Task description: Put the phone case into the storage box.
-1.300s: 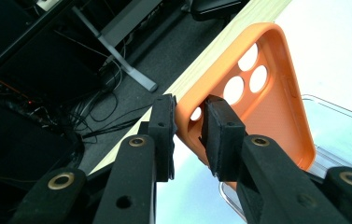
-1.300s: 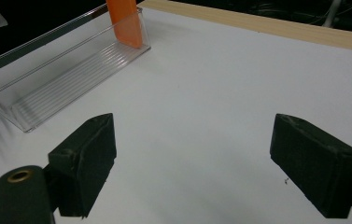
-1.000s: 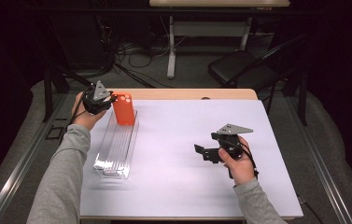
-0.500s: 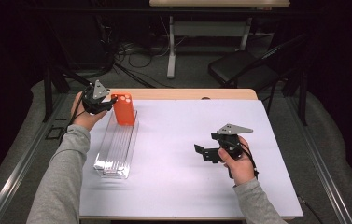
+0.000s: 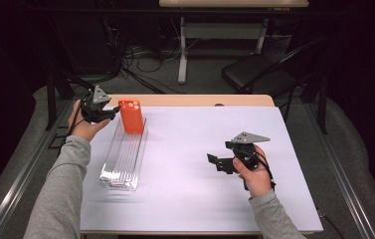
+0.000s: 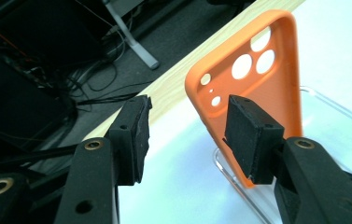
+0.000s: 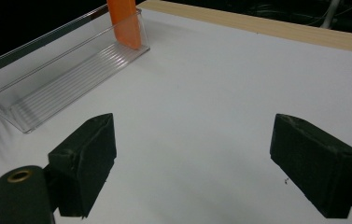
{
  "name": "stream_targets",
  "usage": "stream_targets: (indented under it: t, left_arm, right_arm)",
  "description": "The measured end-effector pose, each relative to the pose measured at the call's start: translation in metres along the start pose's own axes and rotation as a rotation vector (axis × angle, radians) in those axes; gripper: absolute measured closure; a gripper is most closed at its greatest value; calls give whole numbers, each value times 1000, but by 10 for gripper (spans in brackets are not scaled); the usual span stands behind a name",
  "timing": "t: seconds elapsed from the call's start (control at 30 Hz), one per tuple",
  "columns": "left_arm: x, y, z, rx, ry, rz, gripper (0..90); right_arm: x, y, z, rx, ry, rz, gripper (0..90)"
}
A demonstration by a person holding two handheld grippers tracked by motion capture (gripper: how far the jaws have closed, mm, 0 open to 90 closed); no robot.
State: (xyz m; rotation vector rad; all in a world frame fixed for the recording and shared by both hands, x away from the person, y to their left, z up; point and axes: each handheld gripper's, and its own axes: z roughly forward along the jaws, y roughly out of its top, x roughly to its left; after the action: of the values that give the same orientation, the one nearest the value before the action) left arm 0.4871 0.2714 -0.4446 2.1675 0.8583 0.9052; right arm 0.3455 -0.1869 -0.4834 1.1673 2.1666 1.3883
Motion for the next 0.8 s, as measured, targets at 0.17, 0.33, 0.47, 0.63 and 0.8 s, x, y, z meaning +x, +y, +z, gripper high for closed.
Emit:
stream_targets:
  t: [0.17,0.33,0.47,0.63,0.8]
  left_arm:
    - [-2,1,-9,0,15,-28,480]
    - [-4,0,-14,19,31,-32,476]
    - [-6,-2,-19,19,31,-66,458]
    - [-8,-2,-26,17,9,-111,395]
    - [-8,-1,-34,19,-25,-164,337]
  right_arm:
    - [0,1,-1,-4,0,4,143]
    - [1,1,-1,-5,-1,2,143]
    - [0,2,-2,-6,0,-1,143]
    - [0,2,-3,-8,-3,1,143]
    - [0,3,-4,-5,-6,-2,143]
